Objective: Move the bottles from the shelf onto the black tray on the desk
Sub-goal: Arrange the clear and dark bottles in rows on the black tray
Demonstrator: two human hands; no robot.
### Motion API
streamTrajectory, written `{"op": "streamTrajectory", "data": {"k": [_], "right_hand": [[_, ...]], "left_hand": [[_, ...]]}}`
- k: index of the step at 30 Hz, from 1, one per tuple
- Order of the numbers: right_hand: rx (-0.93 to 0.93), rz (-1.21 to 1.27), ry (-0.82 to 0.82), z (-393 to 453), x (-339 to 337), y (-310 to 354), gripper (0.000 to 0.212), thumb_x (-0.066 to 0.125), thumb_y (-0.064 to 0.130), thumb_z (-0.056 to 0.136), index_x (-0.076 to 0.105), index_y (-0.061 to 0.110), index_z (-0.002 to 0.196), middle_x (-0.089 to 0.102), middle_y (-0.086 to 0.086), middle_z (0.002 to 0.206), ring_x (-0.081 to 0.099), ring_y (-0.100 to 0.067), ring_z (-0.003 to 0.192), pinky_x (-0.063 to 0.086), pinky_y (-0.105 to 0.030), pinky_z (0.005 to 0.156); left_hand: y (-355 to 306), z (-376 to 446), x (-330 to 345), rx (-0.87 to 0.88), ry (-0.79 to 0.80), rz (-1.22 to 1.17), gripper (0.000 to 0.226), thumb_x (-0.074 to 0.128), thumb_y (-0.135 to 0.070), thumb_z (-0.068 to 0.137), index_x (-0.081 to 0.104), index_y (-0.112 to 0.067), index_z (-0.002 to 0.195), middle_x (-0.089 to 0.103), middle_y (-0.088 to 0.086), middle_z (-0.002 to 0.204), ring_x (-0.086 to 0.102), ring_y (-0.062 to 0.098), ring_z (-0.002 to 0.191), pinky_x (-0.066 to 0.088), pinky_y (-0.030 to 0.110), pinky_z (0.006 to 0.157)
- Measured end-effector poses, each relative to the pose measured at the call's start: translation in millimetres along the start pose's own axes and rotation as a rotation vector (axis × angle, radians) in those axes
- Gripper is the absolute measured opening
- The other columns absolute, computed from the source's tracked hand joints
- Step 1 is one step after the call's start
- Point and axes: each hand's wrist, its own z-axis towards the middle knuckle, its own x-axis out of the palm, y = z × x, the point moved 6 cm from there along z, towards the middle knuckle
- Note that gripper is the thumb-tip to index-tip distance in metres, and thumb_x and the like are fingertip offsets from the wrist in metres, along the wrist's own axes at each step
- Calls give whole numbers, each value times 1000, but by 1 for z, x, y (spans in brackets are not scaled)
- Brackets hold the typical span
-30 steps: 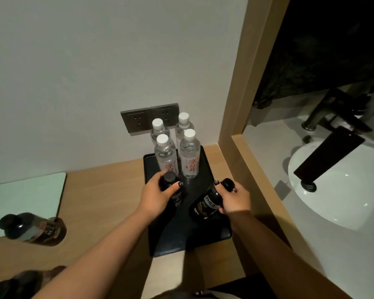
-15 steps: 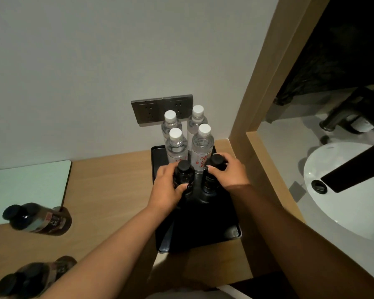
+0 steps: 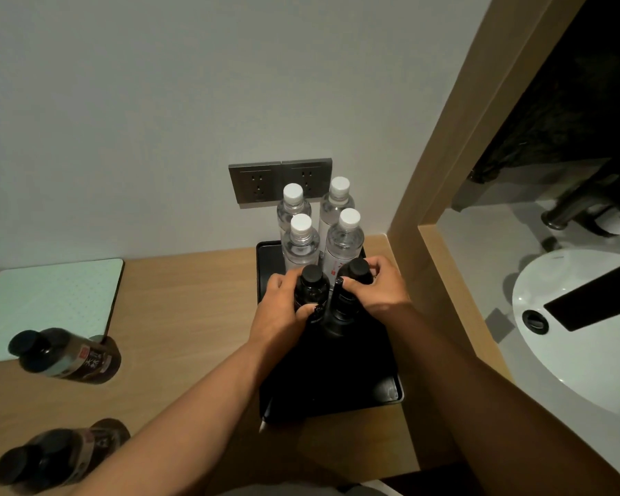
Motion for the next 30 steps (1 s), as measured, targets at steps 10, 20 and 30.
{"op": "streamTrajectory", "data": {"k": [10, 20, 30], "right_hand": [[-33, -19, -20, -10, 3, 1, 36, 79, 24, 72, 57, 14, 99, 65, -5, 102, 59, -19, 95, 42, -22, 79], [-39, -1, -11, -5, 8, 1, 39, 78, 27, 74, 57, 16, 104, 64, -3, 109, 59, -19, 102, 45, -27, 87], [-82, 1, -30, -9, 9, 2, 39, 77, 28, 75, 57, 17, 106, 64, -2, 110, 58, -18, 104, 40, -22, 85]], "left_hand": [[1, -2, 2, 7, -42, 92, 59, 66, -18, 85, 41, -22, 137, 46, 6, 117, 56, 25, 103, 46, 34, 91], [0, 0, 3, -18, -51, 140, 62, 68, -18, 84, 39, -22, 138, 45, 6, 117, 58, 28, 101, 49, 39, 90], [0, -2, 3, -34, -42, 154, 62, 66, -18, 86, 35, -21, 139, 44, 7, 127, 57, 34, 108, 48, 44, 91]]}}
